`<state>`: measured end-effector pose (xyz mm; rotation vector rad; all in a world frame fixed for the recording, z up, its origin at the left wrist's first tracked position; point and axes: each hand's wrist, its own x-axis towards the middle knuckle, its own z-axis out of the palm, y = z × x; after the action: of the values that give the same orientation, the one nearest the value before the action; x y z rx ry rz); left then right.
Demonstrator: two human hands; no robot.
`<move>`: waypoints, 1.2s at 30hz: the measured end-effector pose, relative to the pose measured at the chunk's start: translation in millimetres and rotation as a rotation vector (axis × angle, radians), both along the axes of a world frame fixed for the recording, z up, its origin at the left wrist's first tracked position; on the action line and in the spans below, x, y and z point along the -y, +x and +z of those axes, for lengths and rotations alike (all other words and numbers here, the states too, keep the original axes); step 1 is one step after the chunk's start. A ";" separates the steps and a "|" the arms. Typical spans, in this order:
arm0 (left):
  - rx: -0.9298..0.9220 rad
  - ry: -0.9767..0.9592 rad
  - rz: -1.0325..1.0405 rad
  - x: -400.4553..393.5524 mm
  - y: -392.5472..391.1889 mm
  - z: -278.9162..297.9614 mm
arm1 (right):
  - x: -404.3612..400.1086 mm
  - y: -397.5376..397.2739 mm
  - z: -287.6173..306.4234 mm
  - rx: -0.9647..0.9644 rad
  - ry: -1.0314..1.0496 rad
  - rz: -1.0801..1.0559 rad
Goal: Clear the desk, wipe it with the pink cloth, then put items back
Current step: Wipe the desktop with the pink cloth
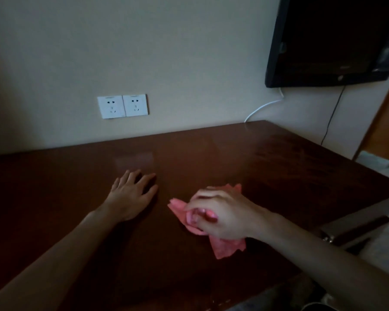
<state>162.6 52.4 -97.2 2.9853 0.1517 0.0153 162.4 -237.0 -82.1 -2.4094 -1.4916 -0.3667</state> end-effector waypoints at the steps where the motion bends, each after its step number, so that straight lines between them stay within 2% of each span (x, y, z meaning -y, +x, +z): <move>1: -0.026 0.044 -0.005 -1.1 3.7 -2.4 | 3.9 14.2 0.2 -0.007 0.002 -0.030; 2: -0.044 0.084 -0.014 -1.2 5.9 -2.1 | 5.9 33.1 0.5 0.000 0.016 -0.113; 6: -0.039 0.132 -0.022 -3.6 4.1 -4.9 | -15.8 101.2 1.9 0.009 0.006 -0.698; 8: -0.027 0.116 -0.019 -3.7 2.6 -5.5 | -44.6 111.7 4.4 -0.012 -0.051 -0.783; 10: -0.011 0.084 -0.012 -2.9 1.2 -4.1 | -70.3 104.7 7.2 -0.038 -0.103 -0.702; 13: 0.010 0.059 -0.009 -0.9 1.1 -2.4 | -78.0 84.4 16.2 -0.192 -0.127 -0.390; 15: 0.012 0.061 -0.008 0.4 1.0 -3.0 | -60.7 82.8 19.7 -0.130 -0.174 -0.263; 17: -0.002 0.054 -0.017 -0.3 1.1 -3.3 | -34.3 89.4 11.1 -0.061 -0.186 -0.319; 20: -0.012 0.049 -0.023 -2.9 1.6 -2.7 | -19.1 101.6 -5.8 -0.062 0.003 -0.485; 22: -0.015 0.054 -0.018 -2.9 1.1 -1.9 | -28.9 106.7 -6.6 -0.083 0.010 -0.522; 26: -0.016 0.049 -0.010 -2.1 1.4 0.1 | -37.2 86.1 -6.5 -0.067 -0.017 -0.427; 31: -0.012 0.041 -0.008 -2.0 1.5 -1.8 | 6.3 35.7 -18.3 -0.054 0.025 -0.092; 33: -0.022 0.034 -0.016 -1.7 0.8 -2.4 | 34.6 53.1 -13.2 -0.025 0.041 -0.251; 36: -0.009 0.037 -0.012 -1.9 1.7 -3.5 | 32.7 91.5 -3.8 -0.065 0.060 -0.701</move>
<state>164.3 54.3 -100.7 3.0233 0.1364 0.0027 253.9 -269.8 -85.9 -2.7899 -0.5521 -0.4543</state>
